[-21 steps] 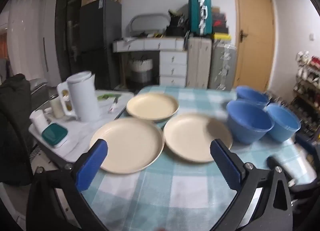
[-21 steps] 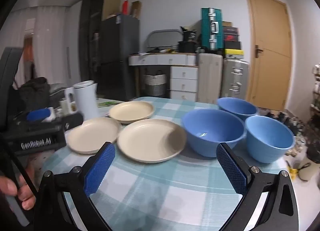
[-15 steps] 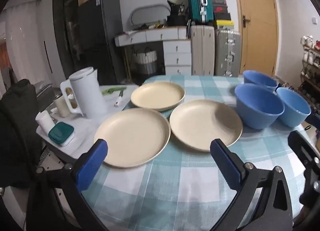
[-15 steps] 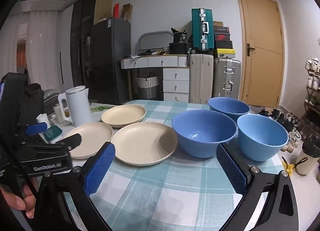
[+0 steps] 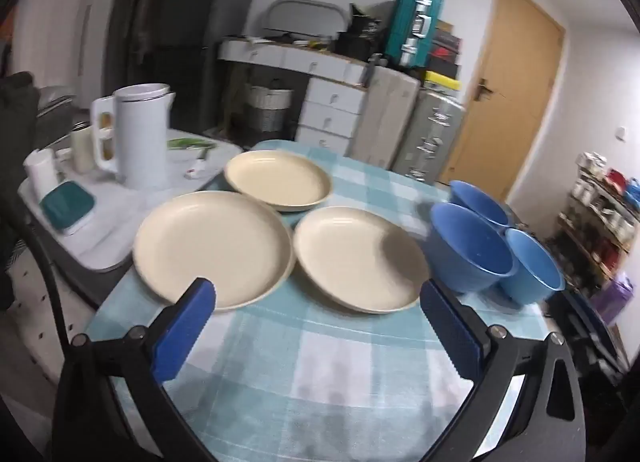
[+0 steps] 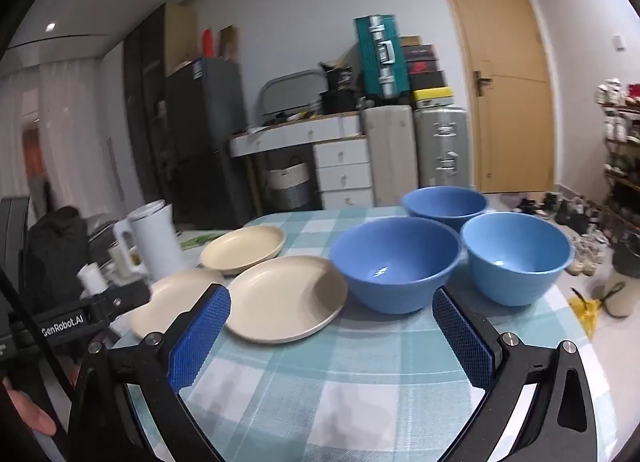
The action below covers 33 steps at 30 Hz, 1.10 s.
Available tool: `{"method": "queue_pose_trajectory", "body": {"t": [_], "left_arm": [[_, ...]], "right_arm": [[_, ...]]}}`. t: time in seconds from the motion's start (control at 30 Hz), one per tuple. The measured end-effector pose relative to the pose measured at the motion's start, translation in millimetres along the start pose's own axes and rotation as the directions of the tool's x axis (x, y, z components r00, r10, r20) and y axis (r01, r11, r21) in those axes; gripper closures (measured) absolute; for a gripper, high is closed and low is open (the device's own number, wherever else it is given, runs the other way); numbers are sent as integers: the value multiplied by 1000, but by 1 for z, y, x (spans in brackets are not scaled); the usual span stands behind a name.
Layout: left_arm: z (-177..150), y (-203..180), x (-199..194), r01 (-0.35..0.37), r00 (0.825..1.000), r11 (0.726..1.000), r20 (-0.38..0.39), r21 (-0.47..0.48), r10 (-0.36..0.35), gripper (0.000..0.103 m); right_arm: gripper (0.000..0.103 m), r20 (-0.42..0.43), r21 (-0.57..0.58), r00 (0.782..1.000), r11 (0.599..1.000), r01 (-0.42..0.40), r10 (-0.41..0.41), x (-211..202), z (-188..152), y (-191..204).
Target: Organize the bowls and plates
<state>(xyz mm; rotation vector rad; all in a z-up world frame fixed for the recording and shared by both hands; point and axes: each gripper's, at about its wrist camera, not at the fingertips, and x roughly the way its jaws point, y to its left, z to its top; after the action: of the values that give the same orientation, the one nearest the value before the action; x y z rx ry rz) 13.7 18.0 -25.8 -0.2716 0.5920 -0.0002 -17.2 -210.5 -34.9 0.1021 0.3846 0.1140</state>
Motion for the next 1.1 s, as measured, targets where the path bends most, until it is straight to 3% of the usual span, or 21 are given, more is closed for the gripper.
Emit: {"method": "queue_pose_trajectory", "body": {"t": [0.17, 0.23, 0.33, 0.47, 0.53, 0.57, 0.6, 0.67, 0.73, 0.83, 1.03, 1.1], "left_arm": [[4, 4, 1, -120, 992, 993, 27, 13, 120, 0], [9, 3, 1, -206, 978, 978, 32, 43, 205, 0], [15, 6, 1, -293, 956, 954, 39, 64, 291, 0], [21, 18, -3, -280, 960, 960, 18, -6, 280, 0], [23, 22, -6, -329, 943, 942, 23, -70, 331, 0], [22, 24, -9, -329, 943, 941, 26, -84, 332, 0], [21, 21, -9, -307, 950, 950, 47, -65, 310, 0], [19, 13, -9, -326, 941, 946, 94, -5, 324, 0], [16, 1, -13, -311, 944, 947, 138, 80, 299, 0], [16, -15, -21, -347, 928, 921, 206, 176, 311, 0], [17, -15, -30, -267, 949, 952, 215, 149, 232, 0], [18, -10, -33, -273, 941, 956, 235, 110, 241, 0]], "right_arm": [[0, 50, 51, 999, 999, 15, -18, -11, 3, -6], [0, 27, 62, 1000, 998, -12, 10, -8, 1, -6], [0, -61, 53, 996, 997, 61, -58, 7, -4, -10], [0, -109, 83, 990, 992, 100, -91, 17, -9, -24], [0, -95, 108, 990, 987, 116, -106, 16, -9, -30], [0, -84, 116, 991, 987, 112, -103, 15, -9, -32], [0, -73, 122, 993, 987, 104, -96, 14, -9, -33], [0, -59, 124, 995, 989, 81, -75, 13, -9, -34], [0, -74, 120, 995, 990, 74, -66, 15, -8, -33], [0, -128, 109, 989, 990, 87, -73, 18, -8, -29], [0, -173, 130, 982, 986, 100, -76, 22, -8, -28], [0, -167, 128, 982, 986, 108, -86, 22, -8, -28]]}}
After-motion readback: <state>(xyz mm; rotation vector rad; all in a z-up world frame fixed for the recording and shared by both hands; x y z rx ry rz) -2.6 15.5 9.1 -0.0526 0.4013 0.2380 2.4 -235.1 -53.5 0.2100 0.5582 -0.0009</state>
